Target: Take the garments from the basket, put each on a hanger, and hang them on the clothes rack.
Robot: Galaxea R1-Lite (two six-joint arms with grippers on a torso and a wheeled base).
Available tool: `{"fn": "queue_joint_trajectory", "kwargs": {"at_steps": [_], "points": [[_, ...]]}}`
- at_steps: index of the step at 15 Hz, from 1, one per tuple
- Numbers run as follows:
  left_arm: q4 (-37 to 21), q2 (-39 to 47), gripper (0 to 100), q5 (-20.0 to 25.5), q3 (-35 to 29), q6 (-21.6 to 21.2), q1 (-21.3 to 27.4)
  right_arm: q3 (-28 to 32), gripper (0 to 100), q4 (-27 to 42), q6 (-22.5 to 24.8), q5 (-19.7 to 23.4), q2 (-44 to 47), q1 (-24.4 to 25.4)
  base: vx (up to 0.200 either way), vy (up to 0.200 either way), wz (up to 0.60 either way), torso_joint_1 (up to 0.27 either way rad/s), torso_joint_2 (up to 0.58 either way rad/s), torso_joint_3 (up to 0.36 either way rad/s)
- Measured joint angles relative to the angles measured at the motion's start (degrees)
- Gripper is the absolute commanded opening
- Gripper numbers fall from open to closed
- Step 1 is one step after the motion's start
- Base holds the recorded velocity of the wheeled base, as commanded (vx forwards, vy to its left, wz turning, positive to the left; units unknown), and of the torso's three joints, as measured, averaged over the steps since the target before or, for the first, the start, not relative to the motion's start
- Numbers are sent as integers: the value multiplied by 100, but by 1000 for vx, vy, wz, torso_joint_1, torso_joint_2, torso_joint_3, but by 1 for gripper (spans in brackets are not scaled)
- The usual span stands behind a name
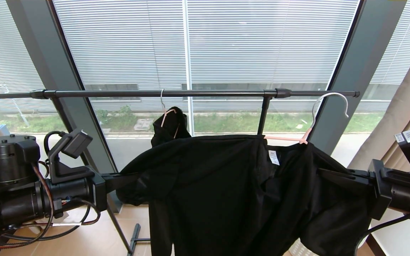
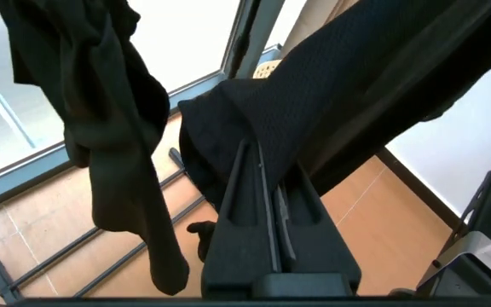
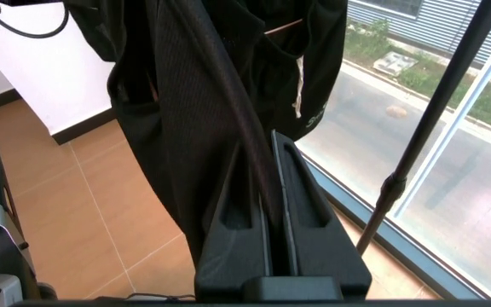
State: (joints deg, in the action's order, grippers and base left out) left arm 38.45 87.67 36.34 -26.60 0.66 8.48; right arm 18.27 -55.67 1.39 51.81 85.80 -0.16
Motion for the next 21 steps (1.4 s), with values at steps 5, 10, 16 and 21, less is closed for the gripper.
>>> {"fn": "queue_joint_trajectory", "kwargs": {"at_steps": [5,10,16,21], "points": [[2,50,0,4,157,0,-332,18,0,-68,0,169,-10,-122,0,0,0,0,0,0],[50,105,0,2,205,-56,-358,9,0,-71,0,169,-11,-135,0,0,0,0,0,0],[202,37,100,20,227,-9,-152,0,0,-73,9,167,-10,-132,0,0,0,0,0,0],[104,-226,100,15,-115,267,-22,-44,0,-62,17,167,11,-113,0,0,0,0,0,0]]}}
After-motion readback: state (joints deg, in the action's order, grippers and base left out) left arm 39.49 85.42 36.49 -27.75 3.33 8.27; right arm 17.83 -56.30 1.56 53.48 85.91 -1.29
